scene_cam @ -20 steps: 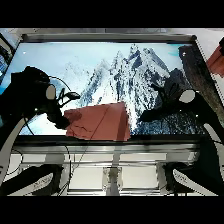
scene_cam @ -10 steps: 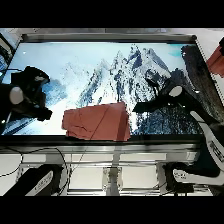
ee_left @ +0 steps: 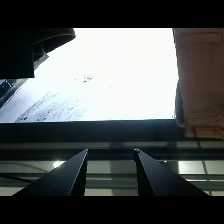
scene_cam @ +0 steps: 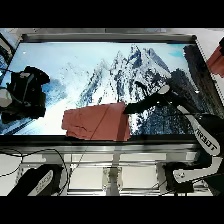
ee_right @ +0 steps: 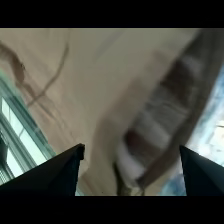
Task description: Fold the clothes and pants, and hang the long-sleeved shirts on hangers.
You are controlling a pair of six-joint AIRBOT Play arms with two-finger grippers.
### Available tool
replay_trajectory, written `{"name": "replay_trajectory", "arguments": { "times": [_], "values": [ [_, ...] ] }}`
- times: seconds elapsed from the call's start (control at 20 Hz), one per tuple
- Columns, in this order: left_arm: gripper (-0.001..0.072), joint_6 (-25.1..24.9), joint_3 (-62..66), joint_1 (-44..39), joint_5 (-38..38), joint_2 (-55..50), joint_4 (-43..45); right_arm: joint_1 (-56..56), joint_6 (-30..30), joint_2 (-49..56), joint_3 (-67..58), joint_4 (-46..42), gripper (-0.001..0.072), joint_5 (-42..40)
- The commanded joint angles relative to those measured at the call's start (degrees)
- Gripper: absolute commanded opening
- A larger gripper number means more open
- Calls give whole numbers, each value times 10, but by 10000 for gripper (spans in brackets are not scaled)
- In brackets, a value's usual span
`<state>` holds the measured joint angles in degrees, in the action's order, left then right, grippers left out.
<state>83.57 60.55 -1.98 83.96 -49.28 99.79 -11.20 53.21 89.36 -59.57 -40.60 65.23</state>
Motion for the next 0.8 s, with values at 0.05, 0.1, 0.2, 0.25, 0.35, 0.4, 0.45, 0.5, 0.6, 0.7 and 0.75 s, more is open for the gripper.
{"name": "replay_trajectory", "arguments": {
  "times": [0.05, 0.1, 0.2, 0.25, 0.35, 0.4, 0.45, 0.5, 0.6, 0.7, 0.75],
  "values": [
    [336, 3, 0, 2, -2, 1, 0, -46, 43, 5, -3, -71, 691, -48],
    [336, 3, 0, 2, -2, 1, 0, -53, 63, 7, -3, -93, 690, -61],
    [336, 3, 0, 2, -2, 1, 0, -60, 83, 15, -3, -107, 688, -76],
    [336, 3, 0, 2, -2, 1, 0, -61, 90, 21, -3, -105, 685, -79],
    [336, 3, 0, 2, -2, 1, 0, -61, 101, 39, -3, -104, 677, -79],
    [336, 3, 0, 2, -2, 1, 0, -61, 106, 48, -3, -101, 676, -77],
    [336, 3, 0, 2, -2, 1, 0, -62, 107, 55, -3, -89, 674, -73],
    [336, 3, 0, 2, -2, 0, 0, -64, 107, 61, -3, -76, 664, -70],
    [336, 3, 0, 2, -2, -2, 0, -75, 106, 68, -8, -67, 595, -67],
    [336, 3, 0, 2, -2, -6, 0, -87, 109, 78, -27, -66, 424, -54],
    [336, 3, 0, 2, -2, -7, 0, -93, 109, 80, -37, -65, 245, -48]
  ]
}}
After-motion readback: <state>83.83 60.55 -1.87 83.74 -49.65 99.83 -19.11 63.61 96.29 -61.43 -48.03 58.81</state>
